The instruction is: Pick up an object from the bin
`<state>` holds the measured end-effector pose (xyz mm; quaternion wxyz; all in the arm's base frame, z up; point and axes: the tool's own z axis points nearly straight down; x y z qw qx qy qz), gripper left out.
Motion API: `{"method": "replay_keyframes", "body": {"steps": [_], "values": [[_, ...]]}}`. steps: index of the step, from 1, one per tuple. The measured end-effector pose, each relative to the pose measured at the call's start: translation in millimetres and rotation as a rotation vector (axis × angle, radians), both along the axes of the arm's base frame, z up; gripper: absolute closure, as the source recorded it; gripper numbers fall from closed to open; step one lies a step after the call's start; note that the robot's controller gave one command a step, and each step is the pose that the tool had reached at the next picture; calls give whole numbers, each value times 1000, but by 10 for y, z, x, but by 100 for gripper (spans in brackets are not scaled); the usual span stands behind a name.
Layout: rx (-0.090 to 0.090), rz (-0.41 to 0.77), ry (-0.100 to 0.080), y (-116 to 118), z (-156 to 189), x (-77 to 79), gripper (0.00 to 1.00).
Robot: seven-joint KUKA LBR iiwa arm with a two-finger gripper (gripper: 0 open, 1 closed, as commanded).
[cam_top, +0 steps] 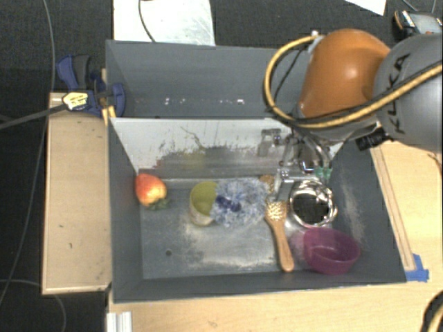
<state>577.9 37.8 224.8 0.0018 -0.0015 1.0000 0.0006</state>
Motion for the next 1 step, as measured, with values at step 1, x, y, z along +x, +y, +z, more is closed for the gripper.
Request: {"method": "replay_keyframes", "body": {"steps": [1], "values": [[0, 0, 0, 0, 0, 0, 0]]}}
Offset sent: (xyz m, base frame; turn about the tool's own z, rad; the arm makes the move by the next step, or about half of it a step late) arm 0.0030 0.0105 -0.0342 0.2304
